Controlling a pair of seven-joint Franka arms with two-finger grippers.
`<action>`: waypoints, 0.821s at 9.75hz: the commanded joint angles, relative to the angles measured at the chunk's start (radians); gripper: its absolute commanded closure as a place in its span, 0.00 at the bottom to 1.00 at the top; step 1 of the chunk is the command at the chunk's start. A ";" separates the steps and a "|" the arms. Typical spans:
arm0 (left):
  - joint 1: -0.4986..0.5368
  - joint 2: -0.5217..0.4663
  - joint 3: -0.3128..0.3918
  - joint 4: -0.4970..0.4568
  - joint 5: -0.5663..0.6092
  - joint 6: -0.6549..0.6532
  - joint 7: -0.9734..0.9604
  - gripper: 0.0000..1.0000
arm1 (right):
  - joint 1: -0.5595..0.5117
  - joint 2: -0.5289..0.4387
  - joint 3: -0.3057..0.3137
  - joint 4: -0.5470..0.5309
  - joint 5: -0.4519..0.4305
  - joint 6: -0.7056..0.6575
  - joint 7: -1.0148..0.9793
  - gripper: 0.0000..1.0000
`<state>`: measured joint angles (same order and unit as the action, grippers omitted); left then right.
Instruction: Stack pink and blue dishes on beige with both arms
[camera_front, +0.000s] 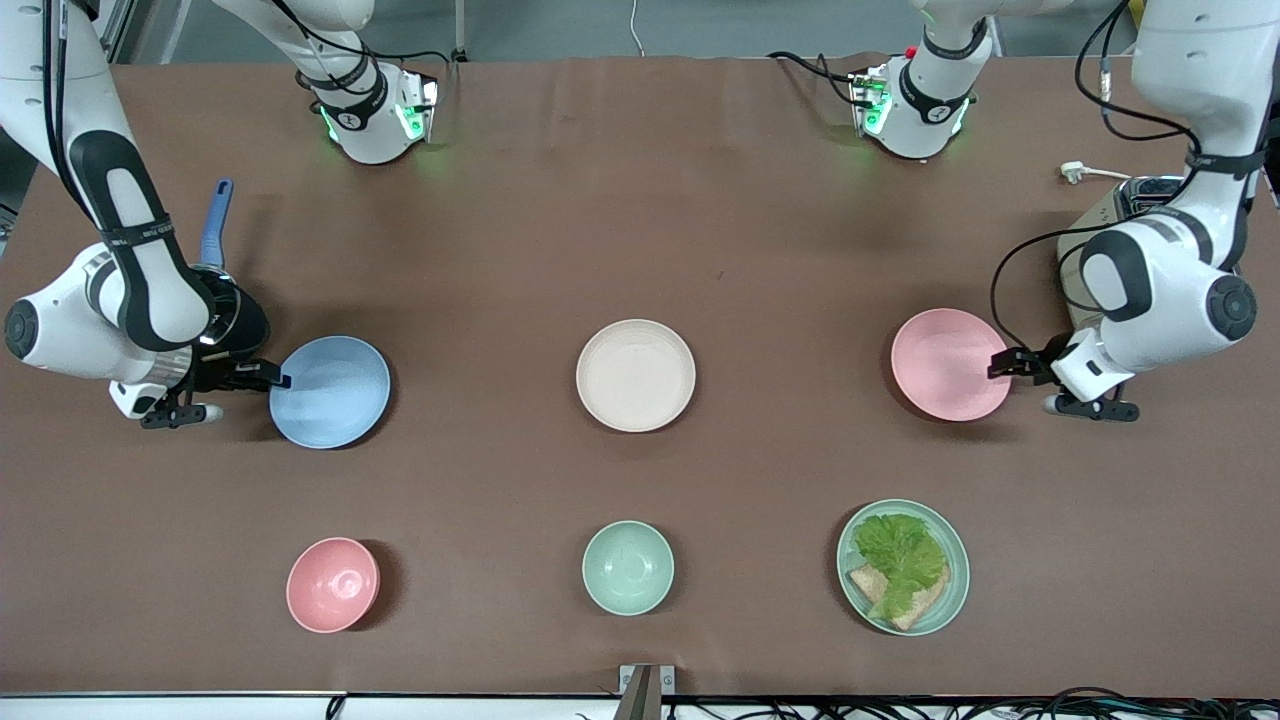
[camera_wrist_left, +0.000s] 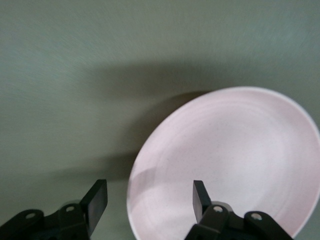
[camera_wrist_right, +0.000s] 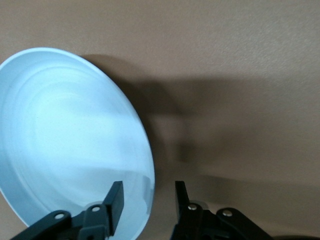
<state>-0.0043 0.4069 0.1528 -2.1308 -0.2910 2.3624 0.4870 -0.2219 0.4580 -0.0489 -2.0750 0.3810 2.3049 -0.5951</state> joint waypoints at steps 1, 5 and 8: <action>0.001 0.058 -0.001 -0.001 -0.036 0.021 0.062 0.48 | 0.001 -0.005 0.006 -0.036 0.064 0.019 -0.029 0.58; 0.027 0.023 -0.012 0.002 -0.037 0.003 0.065 1.00 | -0.007 0.004 0.004 -0.033 0.082 0.011 -0.052 0.98; 0.026 -0.113 -0.096 0.046 -0.037 -0.160 0.039 1.00 | -0.007 -0.010 -0.003 0.147 0.069 -0.249 -0.049 0.99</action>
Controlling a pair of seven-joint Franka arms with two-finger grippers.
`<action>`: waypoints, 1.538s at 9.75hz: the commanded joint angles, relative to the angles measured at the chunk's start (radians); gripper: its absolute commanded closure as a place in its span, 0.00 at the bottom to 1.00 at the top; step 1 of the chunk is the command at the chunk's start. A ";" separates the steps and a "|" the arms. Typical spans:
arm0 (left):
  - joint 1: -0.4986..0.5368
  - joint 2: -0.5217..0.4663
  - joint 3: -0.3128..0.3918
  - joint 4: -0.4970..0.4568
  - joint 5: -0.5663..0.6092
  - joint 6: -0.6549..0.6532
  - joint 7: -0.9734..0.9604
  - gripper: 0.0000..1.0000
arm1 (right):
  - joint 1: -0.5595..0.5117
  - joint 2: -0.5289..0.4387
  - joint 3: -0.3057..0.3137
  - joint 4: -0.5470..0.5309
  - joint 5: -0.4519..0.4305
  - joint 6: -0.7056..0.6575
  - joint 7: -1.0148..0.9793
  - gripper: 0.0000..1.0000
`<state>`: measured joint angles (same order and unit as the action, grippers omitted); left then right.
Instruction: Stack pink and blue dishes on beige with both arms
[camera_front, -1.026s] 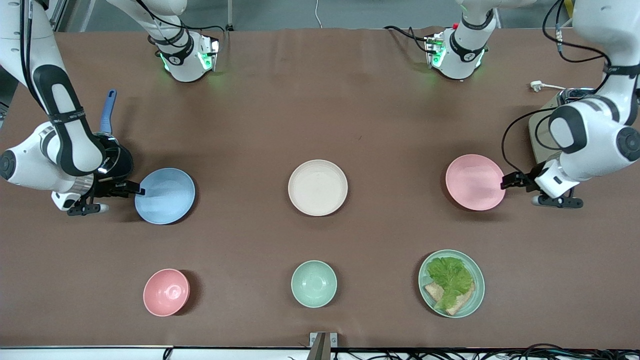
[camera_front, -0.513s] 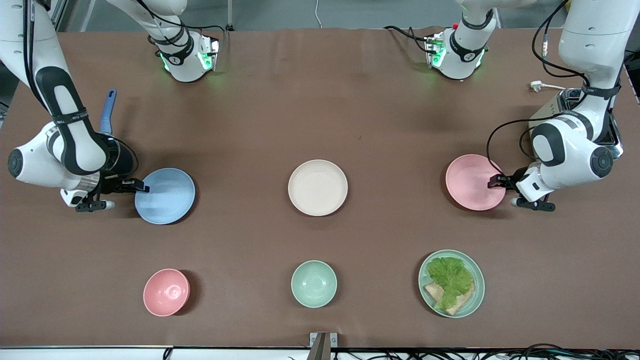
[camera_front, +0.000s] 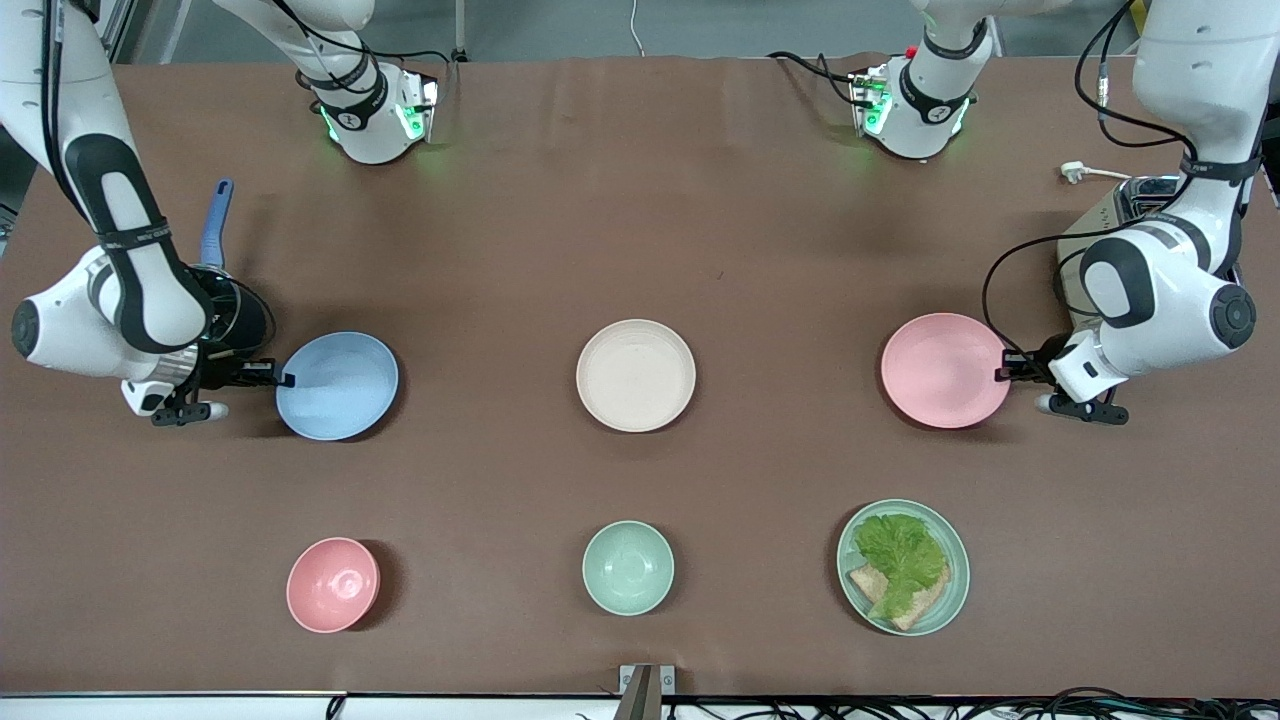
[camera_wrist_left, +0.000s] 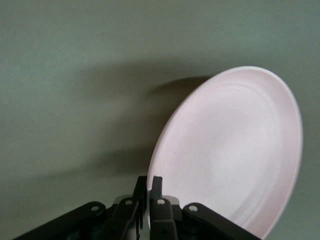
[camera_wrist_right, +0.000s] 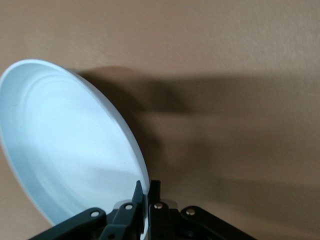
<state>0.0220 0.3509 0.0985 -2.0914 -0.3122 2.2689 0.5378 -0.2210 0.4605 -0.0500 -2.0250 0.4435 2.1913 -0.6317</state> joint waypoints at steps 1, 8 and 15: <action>0.004 -0.102 -0.083 0.022 -0.016 -0.113 -0.054 1.00 | 0.005 -0.013 -0.051 0.189 0.000 -0.280 0.032 0.99; -0.054 0.084 -0.618 0.238 0.004 -0.004 -0.735 0.98 | 0.135 -0.062 -0.025 0.496 -0.074 -0.653 0.571 0.99; -0.232 0.387 -0.625 0.301 0.495 0.294 -1.193 0.93 | 0.311 -0.132 0.010 0.295 -0.057 -0.454 0.718 0.99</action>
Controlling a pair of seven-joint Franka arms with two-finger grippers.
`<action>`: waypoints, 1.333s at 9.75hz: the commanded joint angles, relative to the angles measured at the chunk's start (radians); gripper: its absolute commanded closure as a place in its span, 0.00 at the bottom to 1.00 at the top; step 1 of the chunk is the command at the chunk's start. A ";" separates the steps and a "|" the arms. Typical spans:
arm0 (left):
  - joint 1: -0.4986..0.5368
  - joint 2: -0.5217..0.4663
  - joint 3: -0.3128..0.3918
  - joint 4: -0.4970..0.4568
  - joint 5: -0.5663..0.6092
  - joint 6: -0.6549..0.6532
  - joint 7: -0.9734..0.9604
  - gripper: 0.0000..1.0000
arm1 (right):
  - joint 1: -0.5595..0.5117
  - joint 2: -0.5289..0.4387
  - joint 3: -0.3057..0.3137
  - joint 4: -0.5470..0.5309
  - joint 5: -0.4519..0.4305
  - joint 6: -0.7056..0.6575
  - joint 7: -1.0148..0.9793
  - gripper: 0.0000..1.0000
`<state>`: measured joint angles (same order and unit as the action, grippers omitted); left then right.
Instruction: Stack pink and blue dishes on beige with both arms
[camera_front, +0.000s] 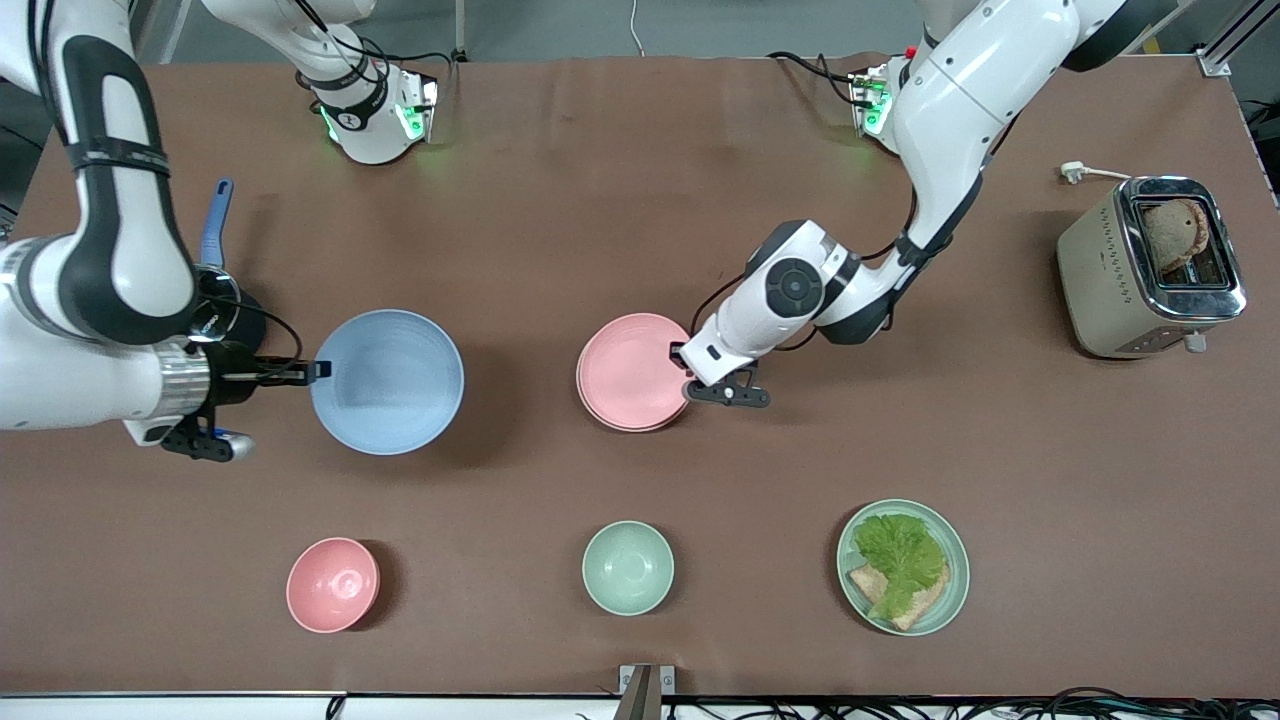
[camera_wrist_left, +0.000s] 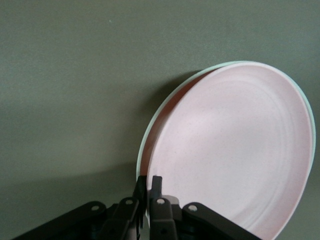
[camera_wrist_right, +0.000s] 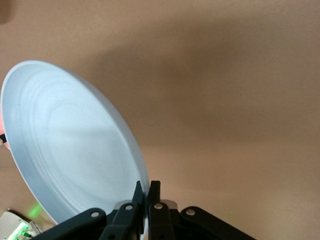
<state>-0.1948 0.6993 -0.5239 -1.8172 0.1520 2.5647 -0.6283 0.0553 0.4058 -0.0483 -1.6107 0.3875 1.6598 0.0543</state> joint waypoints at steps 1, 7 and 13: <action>-0.024 0.045 -0.001 0.044 0.028 -0.001 -0.028 0.65 | 0.040 -0.081 0.034 -0.148 0.001 0.119 0.057 0.99; 0.020 -0.214 -0.001 0.025 0.023 -0.319 -0.038 0.00 | 0.041 -0.059 0.306 -0.299 0.008 0.434 0.257 0.98; 0.117 -0.630 0.259 0.059 -0.059 -0.688 0.259 0.00 | 0.116 0.108 0.442 -0.301 0.093 0.771 0.383 0.98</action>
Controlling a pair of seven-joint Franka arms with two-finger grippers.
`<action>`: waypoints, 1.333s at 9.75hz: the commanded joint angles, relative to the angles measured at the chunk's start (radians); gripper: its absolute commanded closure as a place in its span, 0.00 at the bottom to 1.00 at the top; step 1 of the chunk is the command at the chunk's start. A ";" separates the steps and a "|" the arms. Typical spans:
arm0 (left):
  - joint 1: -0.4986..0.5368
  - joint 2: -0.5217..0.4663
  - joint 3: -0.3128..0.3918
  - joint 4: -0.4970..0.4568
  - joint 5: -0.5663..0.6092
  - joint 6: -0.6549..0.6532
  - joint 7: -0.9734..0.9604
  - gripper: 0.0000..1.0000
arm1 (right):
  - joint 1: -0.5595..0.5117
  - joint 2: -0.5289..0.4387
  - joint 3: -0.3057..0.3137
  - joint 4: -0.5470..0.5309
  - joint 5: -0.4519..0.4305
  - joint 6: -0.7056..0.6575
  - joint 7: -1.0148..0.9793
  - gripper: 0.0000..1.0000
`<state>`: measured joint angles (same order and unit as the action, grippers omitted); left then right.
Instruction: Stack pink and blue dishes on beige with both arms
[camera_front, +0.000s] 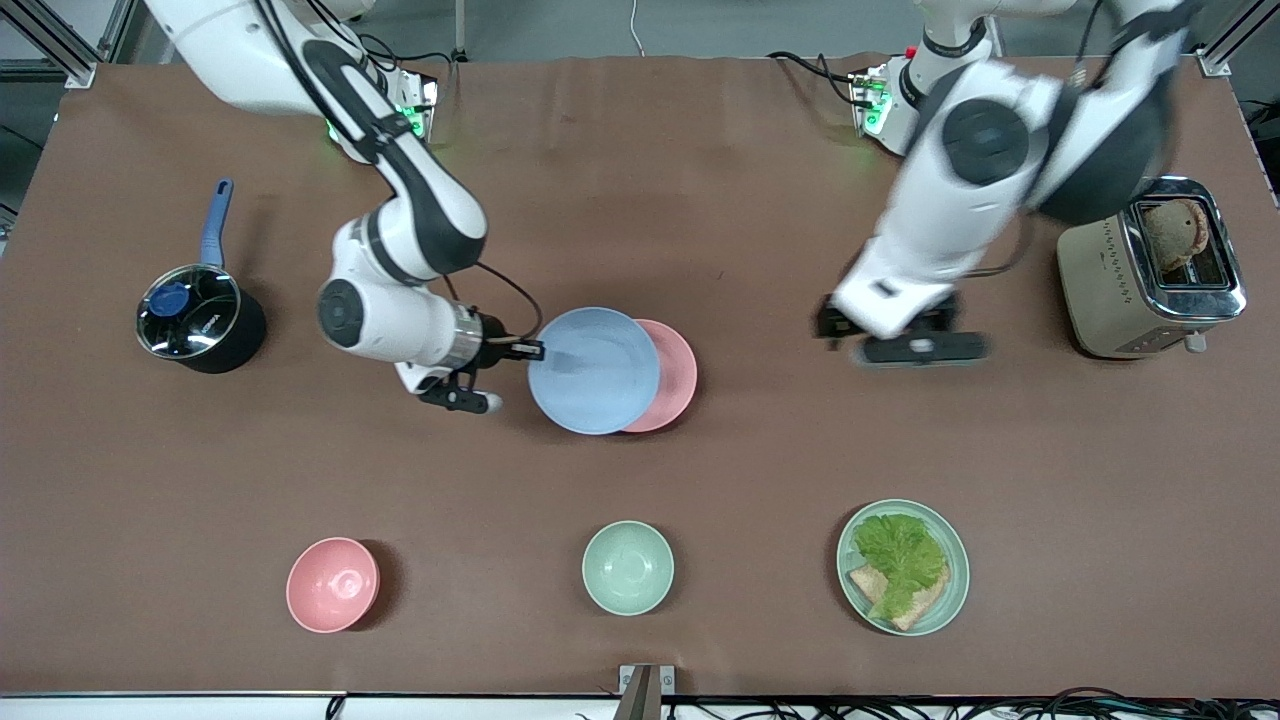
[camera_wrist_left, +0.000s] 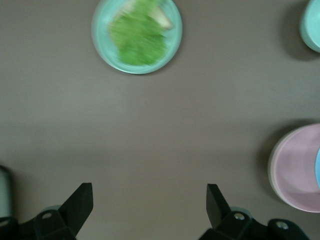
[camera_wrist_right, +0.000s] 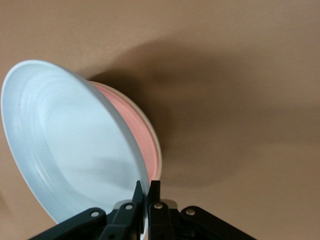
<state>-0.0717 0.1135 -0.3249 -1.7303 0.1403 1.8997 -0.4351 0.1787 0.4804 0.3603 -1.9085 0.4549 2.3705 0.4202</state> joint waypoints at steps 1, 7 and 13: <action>-0.006 -0.082 0.128 0.001 -0.098 -0.074 0.170 0.00 | -0.007 0.049 0.049 -0.003 0.024 0.078 0.015 0.97; -0.007 -0.130 0.317 0.253 -0.171 -0.370 0.318 0.00 | 0.015 0.095 0.049 -0.004 0.015 0.110 0.006 0.33; 0.007 -0.136 0.316 0.295 -0.140 -0.481 0.325 0.00 | -0.092 -0.246 -0.052 -0.024 -0.343 -0.253 0.050 0.00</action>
<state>-0.0732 -0.0342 -0.0094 -1.4222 -0.0165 1.4409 -0.1338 0.1294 0.3607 0.3138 -1.8881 0.2083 2.1901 0.4344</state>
